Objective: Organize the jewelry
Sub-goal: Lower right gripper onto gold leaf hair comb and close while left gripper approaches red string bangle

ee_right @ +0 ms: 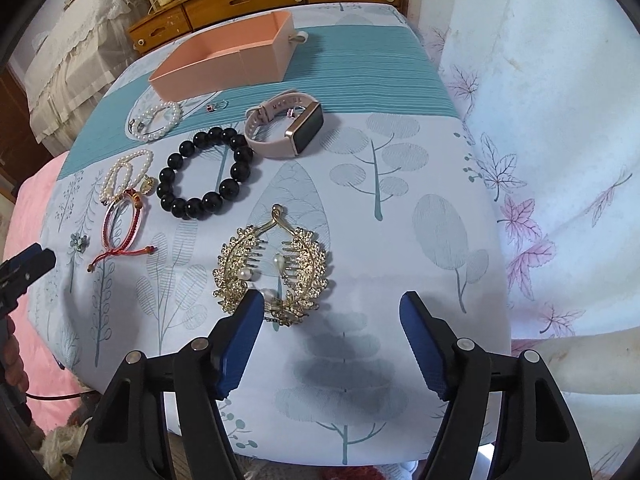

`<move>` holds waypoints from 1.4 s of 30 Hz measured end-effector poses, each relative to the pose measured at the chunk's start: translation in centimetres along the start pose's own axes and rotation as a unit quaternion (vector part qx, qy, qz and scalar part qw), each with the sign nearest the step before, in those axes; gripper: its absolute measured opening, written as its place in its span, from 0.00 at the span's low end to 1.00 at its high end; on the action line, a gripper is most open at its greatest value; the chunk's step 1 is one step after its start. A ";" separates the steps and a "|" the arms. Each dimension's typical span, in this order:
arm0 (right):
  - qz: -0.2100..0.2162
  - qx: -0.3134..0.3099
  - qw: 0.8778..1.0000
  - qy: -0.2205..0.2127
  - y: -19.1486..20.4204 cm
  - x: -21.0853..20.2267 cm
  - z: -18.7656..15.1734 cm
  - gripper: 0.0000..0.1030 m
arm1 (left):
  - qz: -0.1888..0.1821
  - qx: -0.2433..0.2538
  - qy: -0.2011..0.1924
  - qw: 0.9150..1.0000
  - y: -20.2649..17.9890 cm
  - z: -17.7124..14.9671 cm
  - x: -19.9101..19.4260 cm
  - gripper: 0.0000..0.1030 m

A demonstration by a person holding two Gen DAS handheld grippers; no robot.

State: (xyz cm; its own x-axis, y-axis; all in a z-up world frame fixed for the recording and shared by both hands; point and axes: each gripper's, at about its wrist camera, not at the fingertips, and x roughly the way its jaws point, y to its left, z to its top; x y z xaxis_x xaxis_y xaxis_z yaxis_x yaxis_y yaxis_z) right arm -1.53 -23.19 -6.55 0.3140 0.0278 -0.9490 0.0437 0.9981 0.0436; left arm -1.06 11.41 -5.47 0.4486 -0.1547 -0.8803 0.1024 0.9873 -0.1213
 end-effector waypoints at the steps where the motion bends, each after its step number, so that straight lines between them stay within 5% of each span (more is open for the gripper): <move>1: -0.001 -0.001 1.000 0.001 0.1 0.0 0.1 0.70 | 0.002 0.004 0.005 1.000 -0.1 0.0 0.1 0.88; 6: 0.008 -0.004 1.000 0.018 0.4 0.1 0.8 0.70 | -0.001 0.010 0.023 1.000 -0.2 0.5 0.9 0.88; 10: 0.013 -0.003 0.999 0.031 0.3 0.4 1.4 0.66 | 0.003 0.017 0.043 0.999 0.0 1.4 2.1 0.59; 14: 0.025 0.007 0.999 0.043 -0.1 0.7 2.0 0.66 | -0.005 0.008 0.073 0.997 0.5 2.4 3.4 0.53; 31: 0.009 -0.021 0.997 0.072 0.7 2.0 2.8 0.59 | -0.034 0.086 0.104 0.990 -5.5 5.6 6.0 0.53; 42: 0.042 0.037 0.989 0.135 -0.8 3.7 4.9 0.59 | -0.014 0.086 0.154 0.984 -6.7 6.5 8.9 0.52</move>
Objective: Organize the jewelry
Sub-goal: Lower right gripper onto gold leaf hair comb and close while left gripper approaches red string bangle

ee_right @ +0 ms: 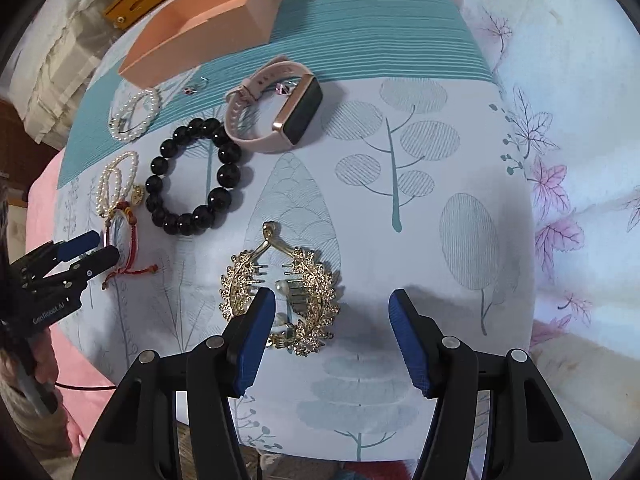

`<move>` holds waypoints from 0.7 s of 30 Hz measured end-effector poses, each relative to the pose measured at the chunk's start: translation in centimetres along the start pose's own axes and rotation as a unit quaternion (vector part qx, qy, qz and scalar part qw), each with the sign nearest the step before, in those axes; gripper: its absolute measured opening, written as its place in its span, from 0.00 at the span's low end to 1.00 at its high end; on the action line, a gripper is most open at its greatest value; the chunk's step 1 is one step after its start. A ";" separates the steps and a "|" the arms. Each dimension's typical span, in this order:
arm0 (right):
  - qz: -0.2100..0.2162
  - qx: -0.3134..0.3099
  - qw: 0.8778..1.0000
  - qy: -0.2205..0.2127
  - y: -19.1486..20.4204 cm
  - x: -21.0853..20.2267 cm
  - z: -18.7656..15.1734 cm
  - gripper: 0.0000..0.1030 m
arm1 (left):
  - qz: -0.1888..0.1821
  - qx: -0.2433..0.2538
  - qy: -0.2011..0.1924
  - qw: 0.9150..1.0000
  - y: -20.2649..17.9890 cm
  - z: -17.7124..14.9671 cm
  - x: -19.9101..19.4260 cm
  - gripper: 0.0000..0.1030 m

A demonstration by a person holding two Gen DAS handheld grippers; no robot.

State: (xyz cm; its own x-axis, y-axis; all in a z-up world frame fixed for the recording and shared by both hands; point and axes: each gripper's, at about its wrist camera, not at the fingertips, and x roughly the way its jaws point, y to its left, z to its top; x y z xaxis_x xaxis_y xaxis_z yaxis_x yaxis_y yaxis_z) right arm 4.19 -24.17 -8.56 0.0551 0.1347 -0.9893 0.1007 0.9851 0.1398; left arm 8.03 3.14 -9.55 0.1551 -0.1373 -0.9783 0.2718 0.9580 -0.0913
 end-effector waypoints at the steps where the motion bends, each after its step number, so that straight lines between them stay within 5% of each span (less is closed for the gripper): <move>1: -0.007 -0.002 1.000 0.002 0.2 0.1 0.1 0.59 | 0.004 0.001 0.002 1.000 -0.1 0.0 0.0 0.52; 9: -0.065 -0.045 0.997 0.015 3.2 0.9 -0.1 0.52 | 0.036 0.021 0.009 0.999 -1.0 0.3 0.3 0.52; 13: -0.057 -0.032 0.997 0.028 3.6 0.9 0.0 0.38 | 0.034 0.024 0.008 0.999 -1.7 0.4 0.8 0.52; 21: -0.023 0.026 0.998 0.053 2.2 0.4 -0.4 0.38 | 0.035 0.020 0.015 0.999 -2.1 1.0 1.1 0.52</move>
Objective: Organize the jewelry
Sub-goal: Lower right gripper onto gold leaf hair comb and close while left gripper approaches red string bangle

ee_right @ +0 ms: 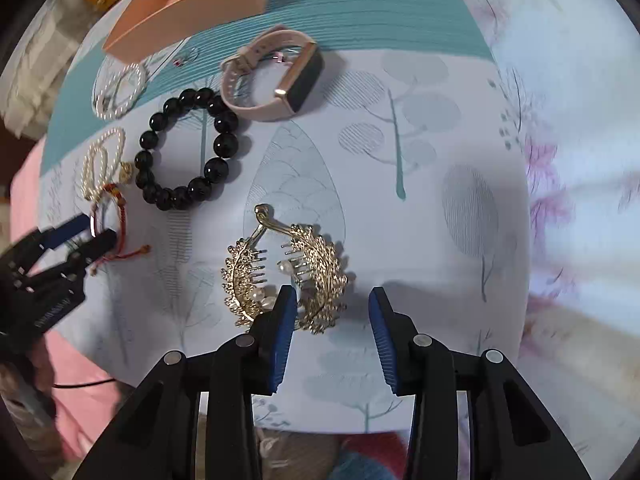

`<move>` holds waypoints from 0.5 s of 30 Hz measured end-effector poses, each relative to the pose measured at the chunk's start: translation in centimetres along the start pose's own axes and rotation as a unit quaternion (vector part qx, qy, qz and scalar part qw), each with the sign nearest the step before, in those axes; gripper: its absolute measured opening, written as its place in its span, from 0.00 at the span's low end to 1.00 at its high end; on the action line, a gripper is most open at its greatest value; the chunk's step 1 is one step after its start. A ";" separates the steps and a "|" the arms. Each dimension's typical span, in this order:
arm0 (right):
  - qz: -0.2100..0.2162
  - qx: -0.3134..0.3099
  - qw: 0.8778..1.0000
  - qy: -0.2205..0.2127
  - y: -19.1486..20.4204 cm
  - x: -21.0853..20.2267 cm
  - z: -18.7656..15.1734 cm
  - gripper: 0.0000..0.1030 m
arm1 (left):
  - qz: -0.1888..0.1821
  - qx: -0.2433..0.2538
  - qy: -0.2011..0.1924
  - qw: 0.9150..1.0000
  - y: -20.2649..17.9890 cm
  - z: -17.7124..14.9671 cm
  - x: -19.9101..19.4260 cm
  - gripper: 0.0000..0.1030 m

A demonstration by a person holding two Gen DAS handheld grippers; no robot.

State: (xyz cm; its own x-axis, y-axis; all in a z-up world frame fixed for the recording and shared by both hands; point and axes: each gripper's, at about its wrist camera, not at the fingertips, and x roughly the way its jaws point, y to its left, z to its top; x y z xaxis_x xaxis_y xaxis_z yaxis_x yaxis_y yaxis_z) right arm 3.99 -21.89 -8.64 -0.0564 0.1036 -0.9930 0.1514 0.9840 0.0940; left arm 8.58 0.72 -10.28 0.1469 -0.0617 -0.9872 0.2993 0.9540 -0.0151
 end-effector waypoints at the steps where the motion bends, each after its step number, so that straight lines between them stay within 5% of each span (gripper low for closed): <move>1: 0.008 0.010 1.000 0.002 -0.6 0.0 0.3 0.38 | 0.000 -0.002 0.001 1.000 0.1 0.1 0.1 0.52; 15: 0.112 0.158 0.980 0.053 -2.9 1.2 -2.1 0.38 | -0.002 -0.003 -0.001 1.000 0.7 -0.6 -0.3 0.52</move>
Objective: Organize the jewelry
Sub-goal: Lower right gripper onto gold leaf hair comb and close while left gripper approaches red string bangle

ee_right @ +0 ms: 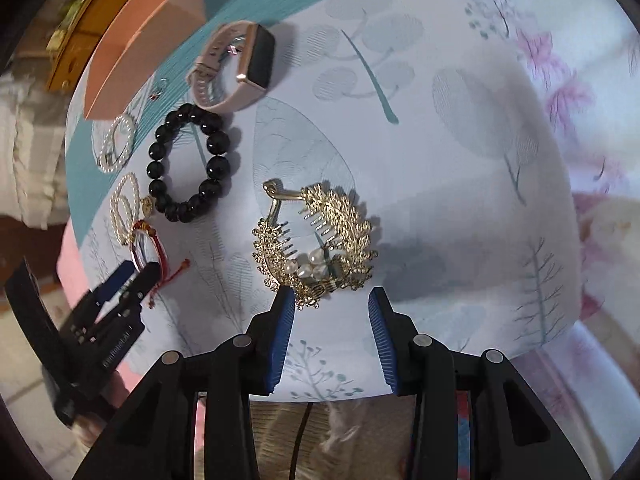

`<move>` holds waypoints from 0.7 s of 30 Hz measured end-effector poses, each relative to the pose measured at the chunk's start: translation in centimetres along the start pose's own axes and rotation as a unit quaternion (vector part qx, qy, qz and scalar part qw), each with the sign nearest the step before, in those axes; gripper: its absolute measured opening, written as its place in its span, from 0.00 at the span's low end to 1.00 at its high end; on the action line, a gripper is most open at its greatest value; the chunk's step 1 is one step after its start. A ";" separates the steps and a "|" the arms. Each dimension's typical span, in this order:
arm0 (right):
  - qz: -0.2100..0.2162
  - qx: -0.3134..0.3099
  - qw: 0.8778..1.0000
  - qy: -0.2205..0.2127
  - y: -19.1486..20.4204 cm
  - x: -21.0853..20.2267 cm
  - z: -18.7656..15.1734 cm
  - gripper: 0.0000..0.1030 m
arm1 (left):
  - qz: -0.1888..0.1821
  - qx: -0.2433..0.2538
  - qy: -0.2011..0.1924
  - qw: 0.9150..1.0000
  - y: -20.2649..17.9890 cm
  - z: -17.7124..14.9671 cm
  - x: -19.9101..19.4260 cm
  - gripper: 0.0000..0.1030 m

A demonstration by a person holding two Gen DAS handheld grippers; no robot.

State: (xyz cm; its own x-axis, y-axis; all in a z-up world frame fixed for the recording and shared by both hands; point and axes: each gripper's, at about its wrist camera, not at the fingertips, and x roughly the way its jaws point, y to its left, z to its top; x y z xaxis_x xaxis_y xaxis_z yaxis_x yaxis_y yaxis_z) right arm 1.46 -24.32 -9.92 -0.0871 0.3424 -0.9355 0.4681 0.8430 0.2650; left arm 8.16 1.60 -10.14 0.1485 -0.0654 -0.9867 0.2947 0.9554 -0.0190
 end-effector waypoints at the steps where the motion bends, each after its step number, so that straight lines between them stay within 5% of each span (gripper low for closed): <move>1: 0.010 0.006 1.000 0.005 -0.1 0.3 0.1 0.38 | 0.000 0.000 0.000 1.000 0.0 0.0 0.0 0.52; 14: -0.034 -0.050 0.995 -0.079 2.4 0.1 1.1 0.33 | 0.000 -0.001 0.004 1.000 0.1 0.1 0.1 0.52; 21: -0.052 -0.086 0.991 -0.088 3.6 0.1 1.1 0.31 | 0.000 -0.006 0.012 1.000 0.2 0.2 0.2 0.52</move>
State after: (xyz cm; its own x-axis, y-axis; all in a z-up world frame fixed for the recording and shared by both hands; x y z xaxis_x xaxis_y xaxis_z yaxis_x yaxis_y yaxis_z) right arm 4.13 -21.69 -9.33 0.0349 0.1845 -0.9822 0.3069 0.9333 0.1862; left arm 8.38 1.70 -10.33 0.1253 -0.0581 -0.9904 0.2837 0.9587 -0.0204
